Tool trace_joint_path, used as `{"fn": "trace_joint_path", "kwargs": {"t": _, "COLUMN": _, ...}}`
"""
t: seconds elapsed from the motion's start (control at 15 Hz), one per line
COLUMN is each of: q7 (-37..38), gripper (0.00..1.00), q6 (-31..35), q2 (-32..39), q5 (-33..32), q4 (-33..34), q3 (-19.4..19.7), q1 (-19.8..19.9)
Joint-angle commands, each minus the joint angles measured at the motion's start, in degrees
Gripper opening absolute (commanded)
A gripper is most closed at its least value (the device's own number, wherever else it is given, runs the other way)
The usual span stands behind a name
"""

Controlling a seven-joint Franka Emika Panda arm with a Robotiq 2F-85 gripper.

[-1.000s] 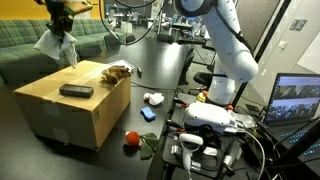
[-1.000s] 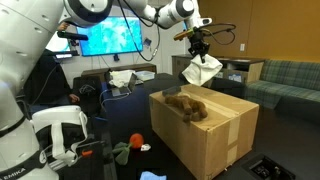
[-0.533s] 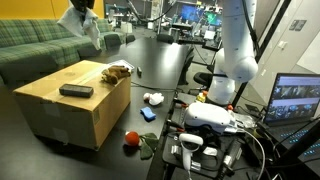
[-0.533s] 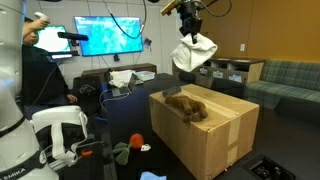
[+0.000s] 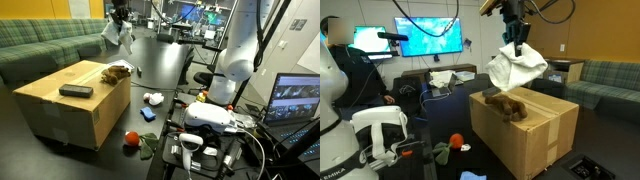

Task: Put the objects on top of the box on to the table and the objects on the table on top of the box

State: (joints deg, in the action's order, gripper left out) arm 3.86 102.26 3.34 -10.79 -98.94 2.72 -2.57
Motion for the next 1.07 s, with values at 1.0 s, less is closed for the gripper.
{"fn": "trace_joint_path", "kwargs": {"t": 1.0, "q7": -0.9, "gripper": 0.04, "q6": 47.0, "q2": -2.2, "q5": -3.1, "q4": -45.2, "q3": 0.8, "q1": 5.9}}
